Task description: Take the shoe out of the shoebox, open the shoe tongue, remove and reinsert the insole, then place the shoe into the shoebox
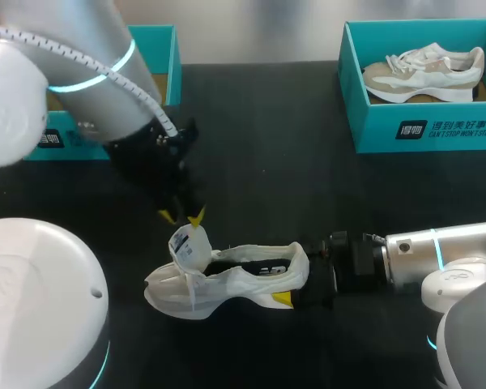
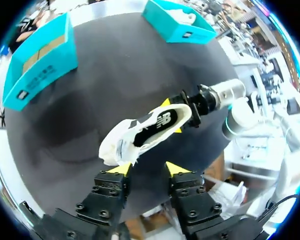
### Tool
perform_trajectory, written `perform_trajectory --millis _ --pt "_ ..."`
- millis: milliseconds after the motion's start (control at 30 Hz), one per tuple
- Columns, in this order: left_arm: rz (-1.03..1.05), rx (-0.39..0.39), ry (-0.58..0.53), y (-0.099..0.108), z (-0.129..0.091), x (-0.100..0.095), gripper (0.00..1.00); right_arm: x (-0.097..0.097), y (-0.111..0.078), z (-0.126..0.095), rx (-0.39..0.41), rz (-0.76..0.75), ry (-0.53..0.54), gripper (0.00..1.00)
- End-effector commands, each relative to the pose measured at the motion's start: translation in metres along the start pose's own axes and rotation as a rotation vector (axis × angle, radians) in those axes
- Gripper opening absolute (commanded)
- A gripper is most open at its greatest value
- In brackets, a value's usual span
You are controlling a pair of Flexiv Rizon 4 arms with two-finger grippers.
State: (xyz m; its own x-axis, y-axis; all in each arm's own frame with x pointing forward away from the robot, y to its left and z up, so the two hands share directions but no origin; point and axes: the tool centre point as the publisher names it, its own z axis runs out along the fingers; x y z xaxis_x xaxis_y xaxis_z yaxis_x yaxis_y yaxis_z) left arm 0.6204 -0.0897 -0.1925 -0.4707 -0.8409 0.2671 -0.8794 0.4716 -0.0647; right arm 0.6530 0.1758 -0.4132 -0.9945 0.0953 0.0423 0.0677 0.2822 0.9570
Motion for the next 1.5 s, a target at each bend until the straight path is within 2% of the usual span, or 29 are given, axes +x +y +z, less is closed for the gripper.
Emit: perform_trajectory --millis 33,333,933,1033,1100,1267,1333,1500 --pt "0.42 -0.086 -0.058 -0.008 -0.011 0.011 0.0 0.0 0.001 0.0 0.005 0.001 0.0 0.0" --pt "0.737 -0.181 -0.014 -0.011 -0.01 0.024 0.0 0.0 0.001 0.0 0.005 0.001 0.0 0.0" --pt "0.737 -0.181 -0.014 -0.011 -0.01 0.024 0.0 0.0 0.001 0.0 0.005 0.001 0.0 0.0" --pt "0.891 -0.12 0.03 -0.005 0.001 0.033 0.0 0.0 0.001 0.0 0.005 0.001 0.0 0.0" --pt "0.915 -0.122 0.061 -0.006 0.01 0.035 0.0 0.0 0.001 0.0 0.005 0.001 0.0 0.0" --pt "1.037 -0.058 0.041 -0.001 0.023 0.038 0.0 0.0 0.001 0.0 0.005 0.001 0.0 0.0" --pt "1.067 -0.052 -0.004 -0.001 0.029 0.037 0.0 0.0 0.001 0.0 0.005 0.001 0.0 0.0" --pt "1.148 -0.052 -0.022 -0.004 0.047 0.038 0.0 0.0 0.001 0.0 0.005 0.001 0.0 0.0"
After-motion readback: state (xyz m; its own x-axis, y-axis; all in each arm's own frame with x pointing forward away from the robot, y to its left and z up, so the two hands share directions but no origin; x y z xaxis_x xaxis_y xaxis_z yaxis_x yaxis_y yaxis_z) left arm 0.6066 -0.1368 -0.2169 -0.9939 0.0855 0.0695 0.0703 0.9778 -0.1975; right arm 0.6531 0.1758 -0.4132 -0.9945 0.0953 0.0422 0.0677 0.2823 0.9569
